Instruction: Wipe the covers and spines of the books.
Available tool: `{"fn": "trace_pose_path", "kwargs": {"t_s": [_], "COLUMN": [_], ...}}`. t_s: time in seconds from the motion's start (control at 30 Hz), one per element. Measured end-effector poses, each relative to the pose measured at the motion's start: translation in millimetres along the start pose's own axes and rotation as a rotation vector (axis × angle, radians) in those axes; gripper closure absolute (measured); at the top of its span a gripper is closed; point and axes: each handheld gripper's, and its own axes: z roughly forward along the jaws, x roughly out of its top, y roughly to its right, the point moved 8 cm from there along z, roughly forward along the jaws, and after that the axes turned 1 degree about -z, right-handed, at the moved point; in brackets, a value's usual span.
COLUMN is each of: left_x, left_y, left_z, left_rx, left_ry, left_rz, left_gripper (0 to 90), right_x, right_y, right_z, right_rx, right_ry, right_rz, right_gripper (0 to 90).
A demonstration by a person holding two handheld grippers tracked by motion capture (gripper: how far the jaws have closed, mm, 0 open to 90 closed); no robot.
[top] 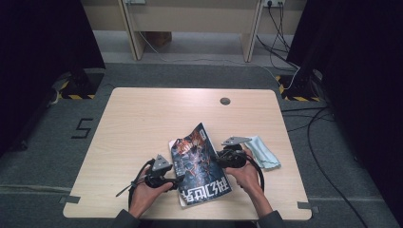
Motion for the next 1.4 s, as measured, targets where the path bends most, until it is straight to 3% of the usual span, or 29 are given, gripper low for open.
{"fn": "trace_pose_path", "kwargs": {"t_s": [0.13, 0.2, 0.37, 0.6, 0.77, 0.87, 1.0, 1.17, 1.3, 1.37, 1.4], "left_x": [4.2, 7.6, 20.7, 32.0, 30.3, 34.7, 37.6, 35.1, 32.4, 30.5, 29.3], "left_y": [-11.4, -17.5, -31.8, -29.2, -25.1, -30.0, -32.2, -28.6, -22.6, -19.1, -18.8], "left_z": [-3.1, -6.2, -14.5, -10.9, -7.6, -9.2, -12.1, -9.7, -9.1, -8.6, -8.4], "left_rx": [0.003, 0.003, 0.021, -0.062, -0.163, -0.168, -0.204, -0.231, -0.269, -0.303, -0.288], "left_ry": [0.026, 0.050, 0.106, 0.121, 0.112, 0.140, 0.161, 0.152, 0.142, 0.145, 0.142], "left_rz": [-0.022, -0.043, -0.046, 0.036, 0.048, 0.048, 0.091, 0.134, 0.189, 0.205, 0.229], "left_gripper": [30.4, 30.0, 28.3, 24.1, 16.7, 14.7, 14.6, 14.8, 20.9, 32.3, 36.1], "right_x": [0.9, 1.8, 0.2, -5.8, -6.2, -7.3, -7.2, -4.8, -3.8, -4.6, -5.1], "right_y": [-6.7, -10.3, -21.0, -35.8, -44.5, -48.4, -53.8, -64.4, -69.9, -70.0, -69.1], "right_z": [-2.1, -4.0, -7.5, -12.2, -16.6, -15.9, -16.2, -18.9, -19.3, -19.2, -19.1], "right_rx": [0.022, 0.039, 0.088, 0.133, 0.165, 0.183, 0.199, 0.208, 0.224, 0.218, 0.214], "right_ry": [-0.015, -0.013, -0.022, -0.053, -0.064, -0.072, -0.075, -0.083, -0.083, -0.091, -0.096], "right_rz": [-0.069, -0.084, -0.125, -0.193, -0.229, -0.248, -0.271, -0.318, -0.338, -0.343, -0.339], "right_gripper": [77.7, 78.7, 80.8, 81.7, 82.1, 82.3, 82.5, 82.7, 82.7, 82.6, 82.6]}}
